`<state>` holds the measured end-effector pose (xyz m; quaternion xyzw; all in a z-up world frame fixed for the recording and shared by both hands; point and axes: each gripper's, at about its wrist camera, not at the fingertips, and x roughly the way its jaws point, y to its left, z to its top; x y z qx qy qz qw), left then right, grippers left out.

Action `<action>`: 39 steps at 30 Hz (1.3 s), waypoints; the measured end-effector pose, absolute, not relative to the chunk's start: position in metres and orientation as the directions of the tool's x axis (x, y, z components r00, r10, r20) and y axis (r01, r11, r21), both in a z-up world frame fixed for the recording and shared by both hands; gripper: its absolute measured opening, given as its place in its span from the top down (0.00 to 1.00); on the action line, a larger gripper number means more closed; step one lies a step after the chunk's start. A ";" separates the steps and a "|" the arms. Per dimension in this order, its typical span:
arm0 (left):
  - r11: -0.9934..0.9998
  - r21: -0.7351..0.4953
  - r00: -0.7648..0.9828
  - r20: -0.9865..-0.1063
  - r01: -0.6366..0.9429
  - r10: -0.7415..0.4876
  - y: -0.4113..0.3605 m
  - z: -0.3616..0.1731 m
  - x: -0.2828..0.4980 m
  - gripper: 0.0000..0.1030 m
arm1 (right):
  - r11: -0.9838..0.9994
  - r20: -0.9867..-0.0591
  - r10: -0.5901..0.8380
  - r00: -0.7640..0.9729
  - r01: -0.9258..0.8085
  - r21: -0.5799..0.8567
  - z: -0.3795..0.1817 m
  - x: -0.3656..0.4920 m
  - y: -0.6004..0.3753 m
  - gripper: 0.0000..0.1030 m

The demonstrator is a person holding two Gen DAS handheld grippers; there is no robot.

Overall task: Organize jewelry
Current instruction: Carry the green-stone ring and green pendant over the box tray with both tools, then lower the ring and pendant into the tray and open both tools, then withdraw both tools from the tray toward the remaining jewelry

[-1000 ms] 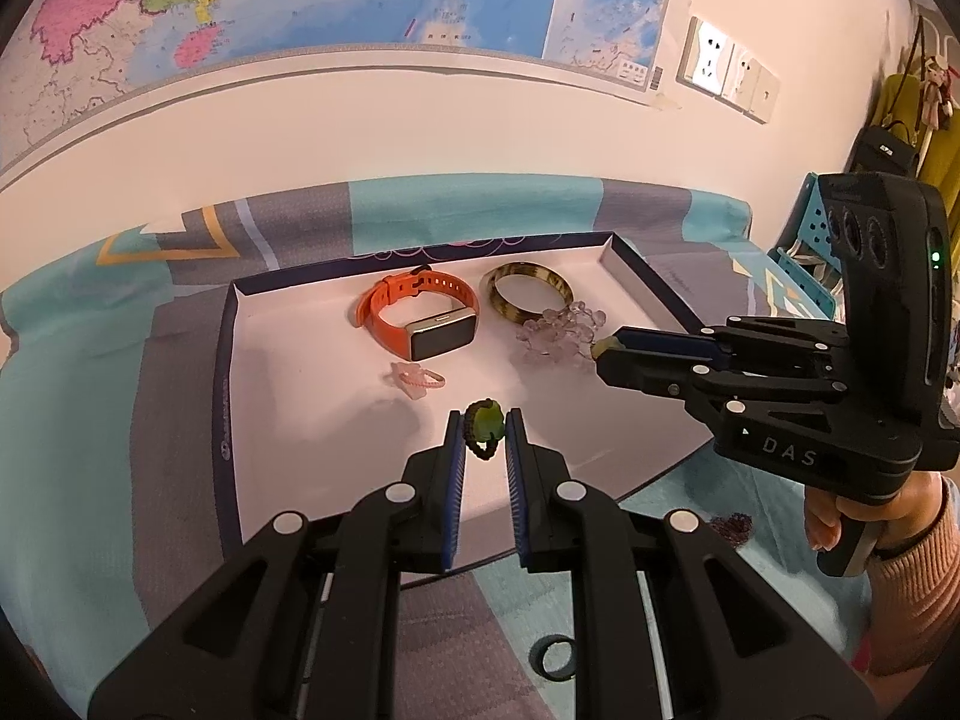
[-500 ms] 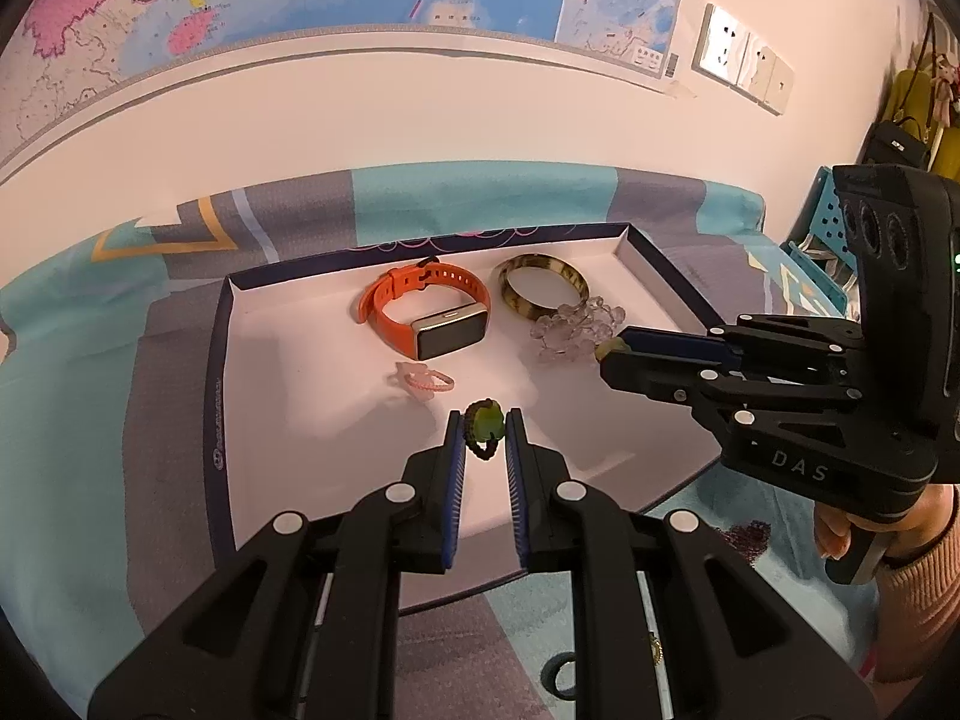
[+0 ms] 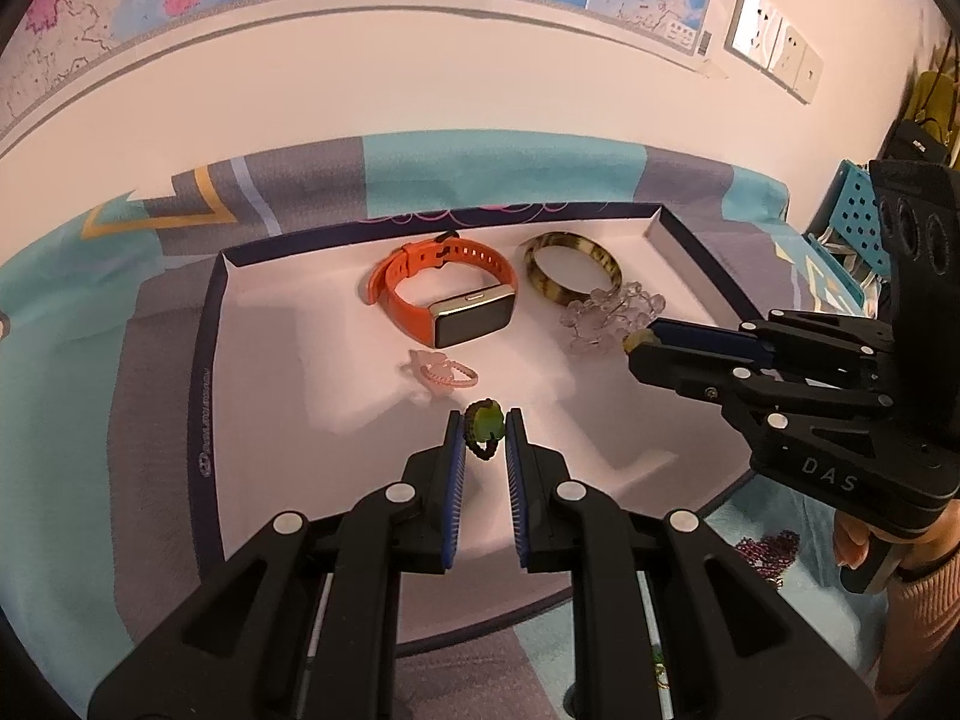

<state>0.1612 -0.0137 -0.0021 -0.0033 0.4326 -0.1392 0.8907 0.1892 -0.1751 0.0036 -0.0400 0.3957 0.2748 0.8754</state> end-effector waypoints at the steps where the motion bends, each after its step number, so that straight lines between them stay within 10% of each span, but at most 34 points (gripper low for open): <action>1: 0.962 -0.124 0.586 -0.772 0.244 -0.248 -0.014 -0.003 0.162 0.86 | 0.847 -0.716 0.447 0.536 -0.510 0.147 0.003 0.190 -0.175 0.87; 10: 0.967 -0.117 0.573 -0.787 0.227 -0.230 -0.014 -0.011 0.169 0.84 | 0.859 -0.722 0.437 0.537 -0.487 0.158 -0.003 0.195 -0.178 0.86; 29: 0.968 -0.070 0.676 -0.704 0.240 -0.218 -0.014 0.020 0.118 0.42 | 0.849 -0.661 0.494 0.565 -0.480 0.223 0.014 0.167 -0.202 0.70; 39: 0.953 -0.096 0.695 -0.664 0.286 -0.276 0.003 0.030 0.062 0.42 | 0.816 -0.652 0.527 0.545 -0.539 0.209 0.021 0.101 -0.230 0.70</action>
